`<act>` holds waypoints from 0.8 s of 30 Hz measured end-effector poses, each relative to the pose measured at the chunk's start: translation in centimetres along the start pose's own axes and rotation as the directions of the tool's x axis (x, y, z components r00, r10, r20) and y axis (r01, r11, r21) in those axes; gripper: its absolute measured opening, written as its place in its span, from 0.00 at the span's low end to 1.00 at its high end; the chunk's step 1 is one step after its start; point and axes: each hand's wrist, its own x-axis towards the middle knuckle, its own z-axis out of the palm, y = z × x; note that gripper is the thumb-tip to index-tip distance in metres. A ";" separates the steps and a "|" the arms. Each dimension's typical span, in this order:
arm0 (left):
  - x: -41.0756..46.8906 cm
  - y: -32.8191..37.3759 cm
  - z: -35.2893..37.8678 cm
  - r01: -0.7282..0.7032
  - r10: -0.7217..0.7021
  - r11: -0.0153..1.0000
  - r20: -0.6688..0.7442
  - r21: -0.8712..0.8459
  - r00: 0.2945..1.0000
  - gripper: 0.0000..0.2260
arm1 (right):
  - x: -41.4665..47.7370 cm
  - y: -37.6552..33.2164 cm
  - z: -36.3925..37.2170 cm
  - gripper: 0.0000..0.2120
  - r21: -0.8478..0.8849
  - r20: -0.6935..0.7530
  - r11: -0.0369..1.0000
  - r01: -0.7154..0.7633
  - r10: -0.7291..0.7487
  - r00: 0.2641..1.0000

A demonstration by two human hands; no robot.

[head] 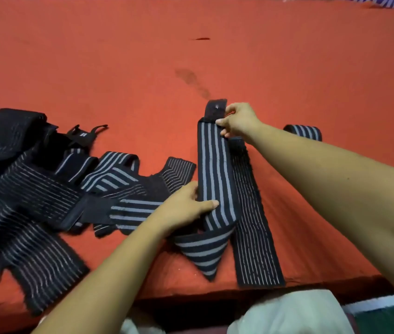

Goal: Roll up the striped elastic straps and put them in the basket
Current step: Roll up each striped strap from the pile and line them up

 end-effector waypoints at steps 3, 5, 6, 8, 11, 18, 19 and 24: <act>1.2 0.2 0.6 0.066 -0.014 0.968 -0.210 0.244 0.978 0.15 | 3.1 1.6 2.0 0.17 -0.002 -0.007 0.998 -0.063 0.063 0.998; 1.6 0.2 0.8 0.108 -0.005 0.950 -0.330 0.294 0.944 0.11 | 4.4 3.5 3.3 0.17 -0.016 -0.014 0.997 -0.075 0.075 0.997; 1.6 0.3 0.8 0.113 0.000 0.948 -0.353 0.299 0.936 0.12 | 4.6 4.4 3.9 0.16 -0.034 -0.025 0.997 -0.068 0.067 0.997; 1.9 0.2 1.0 0.110 0.016 0.945 -0.379 0.309 0.925 0.12 | 4.5 5.7 4.5 0.09 -0.058 -0.063 0.998 -0.017 0.014 0.998; 1.8 0.3 1.2 0.107 0.015 0.948 -0.378 0.301 0.926 0.12 | 1.9 6.2 3.8 0.20 -0.184 -0.079 0.982 0.048 -0.064 0.995; 1.0 1.2 1.7 0.150 -0.039 0.950 -0.373 0.274 0.927 0.11 | -13.1 9.8 0.7 0.26 -0.606 0.218 0.727 0.322 -0.238 0.946; 0.7 1.6 1.7 0.166 -0.059 0.949 -0.367 0.267 0.928 0.13 | -14.8 10.7 0.4 0.25 -0.654 0.245 0.668 0.355 -0.257 0.935; -2.1 3.9 1.0 0.150 -0.169 0.953 -0.054 -0.262 0.984 0.06 | -17.1 11.5 -1.1 0.24 -0.713 0.299 0.598 0.365 -0.212 0.930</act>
